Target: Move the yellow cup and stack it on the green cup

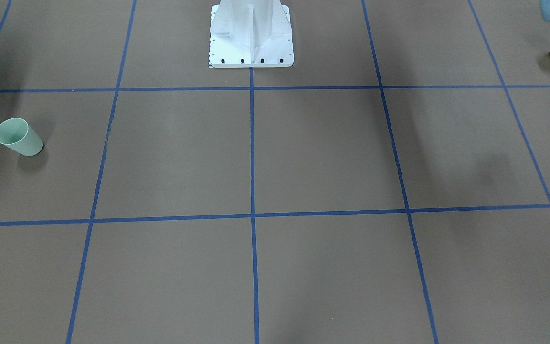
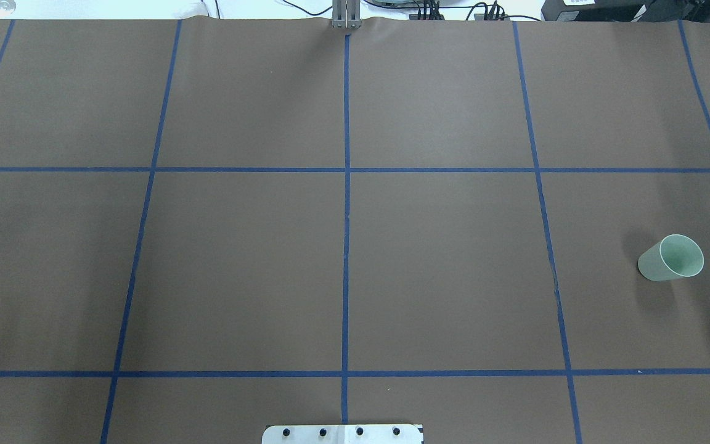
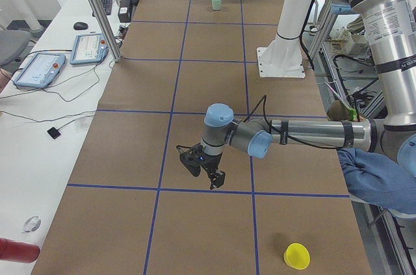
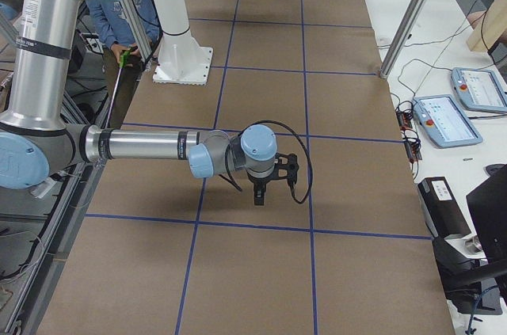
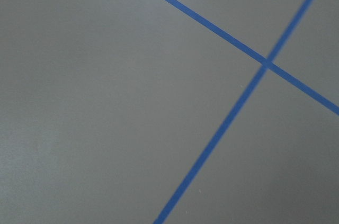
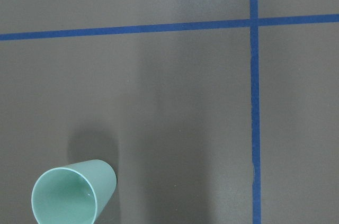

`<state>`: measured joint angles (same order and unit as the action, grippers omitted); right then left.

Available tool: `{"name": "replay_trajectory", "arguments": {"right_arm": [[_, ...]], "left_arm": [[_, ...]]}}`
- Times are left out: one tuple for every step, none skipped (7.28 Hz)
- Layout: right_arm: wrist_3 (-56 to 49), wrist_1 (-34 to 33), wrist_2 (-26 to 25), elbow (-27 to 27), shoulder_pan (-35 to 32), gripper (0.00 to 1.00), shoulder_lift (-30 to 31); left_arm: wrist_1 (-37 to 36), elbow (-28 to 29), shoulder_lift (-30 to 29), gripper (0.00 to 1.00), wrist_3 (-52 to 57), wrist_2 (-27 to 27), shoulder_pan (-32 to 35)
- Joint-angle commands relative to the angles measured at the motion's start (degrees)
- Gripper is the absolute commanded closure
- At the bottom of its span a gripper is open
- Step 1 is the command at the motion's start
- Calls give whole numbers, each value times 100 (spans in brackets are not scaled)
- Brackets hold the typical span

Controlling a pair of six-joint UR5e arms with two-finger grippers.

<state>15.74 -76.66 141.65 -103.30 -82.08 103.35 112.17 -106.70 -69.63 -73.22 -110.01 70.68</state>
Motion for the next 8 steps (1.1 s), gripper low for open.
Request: {"name": "replay_trajectory", "arguments": {"right_arm": [[-9,11,12,-6,139,0,-7],[0,11,3,-6,201,0,-16],[-26,176,11,-15,201,0,-7],[-9,352,3,28,227,0,10],[-9,363,3,29,254,0,-7],[-9,380,20,20,254,0,-7],[-9,363,12,20,254,0,-7],[-9,363,12,20,254,0,-33]], "left_arm": [[25,-18,597,0,-1513,1293,-771],[-28,-18,835,0,-2442,1576,-1210],[-298,-9,1150,1,-3304,2023,-1788],[-857,-9,1154,1,-4287,2158,-2072],[-1420,8,1145,1,-4923,2359,-2162],[-2043,17,1101,1,-5617,2292,-2546],[-2824,139,909,1,-6451,2265,-2907],[-2936,462,760,1,-6955,2256,-3076]]}}
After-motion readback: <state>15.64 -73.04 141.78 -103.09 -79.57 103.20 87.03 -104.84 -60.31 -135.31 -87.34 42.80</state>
